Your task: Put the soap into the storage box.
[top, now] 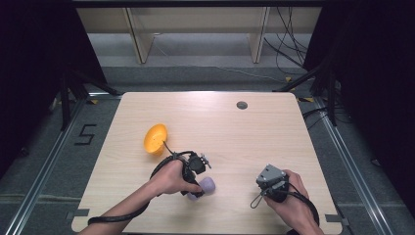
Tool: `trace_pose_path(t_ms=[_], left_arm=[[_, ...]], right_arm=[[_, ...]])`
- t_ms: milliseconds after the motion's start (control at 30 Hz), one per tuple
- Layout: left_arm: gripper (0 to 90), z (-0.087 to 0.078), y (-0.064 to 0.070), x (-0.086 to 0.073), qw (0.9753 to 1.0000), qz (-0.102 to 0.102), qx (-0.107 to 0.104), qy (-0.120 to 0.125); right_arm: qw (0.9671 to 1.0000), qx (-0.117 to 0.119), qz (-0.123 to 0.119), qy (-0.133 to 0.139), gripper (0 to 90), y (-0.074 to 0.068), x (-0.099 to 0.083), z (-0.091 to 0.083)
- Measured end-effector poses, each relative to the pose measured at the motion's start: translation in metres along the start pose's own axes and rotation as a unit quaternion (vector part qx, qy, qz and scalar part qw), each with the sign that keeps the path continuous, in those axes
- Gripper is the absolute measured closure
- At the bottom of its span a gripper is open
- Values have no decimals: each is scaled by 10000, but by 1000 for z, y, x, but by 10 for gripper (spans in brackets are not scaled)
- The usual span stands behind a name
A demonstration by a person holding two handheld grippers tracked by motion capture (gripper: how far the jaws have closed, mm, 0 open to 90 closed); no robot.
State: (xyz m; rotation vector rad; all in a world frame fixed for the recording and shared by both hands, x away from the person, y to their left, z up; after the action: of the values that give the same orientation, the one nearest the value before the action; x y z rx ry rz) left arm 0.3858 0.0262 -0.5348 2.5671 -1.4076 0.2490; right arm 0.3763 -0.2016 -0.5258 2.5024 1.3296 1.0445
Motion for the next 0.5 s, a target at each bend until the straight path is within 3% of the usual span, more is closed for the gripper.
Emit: trace_pose_path(t_ms=[500], left_arm=[[340,9,3,6,9999,-20,-60,-154]], right_arm=[[10000,6,27,5,565,-1,0,0]])
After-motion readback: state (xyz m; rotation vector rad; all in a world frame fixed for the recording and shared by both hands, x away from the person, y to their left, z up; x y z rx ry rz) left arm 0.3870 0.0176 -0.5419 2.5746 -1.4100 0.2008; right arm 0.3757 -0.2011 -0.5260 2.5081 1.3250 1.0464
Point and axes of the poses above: each handheld gripper's, and its own axes: z roughly forward along the jaws, x roughly out of its top, y roughly to its right, the point moved 9 cm from there along z, roughly forward along the jaws, and after that the axes turned 4 degrees about -z, right-handed, at the moved point
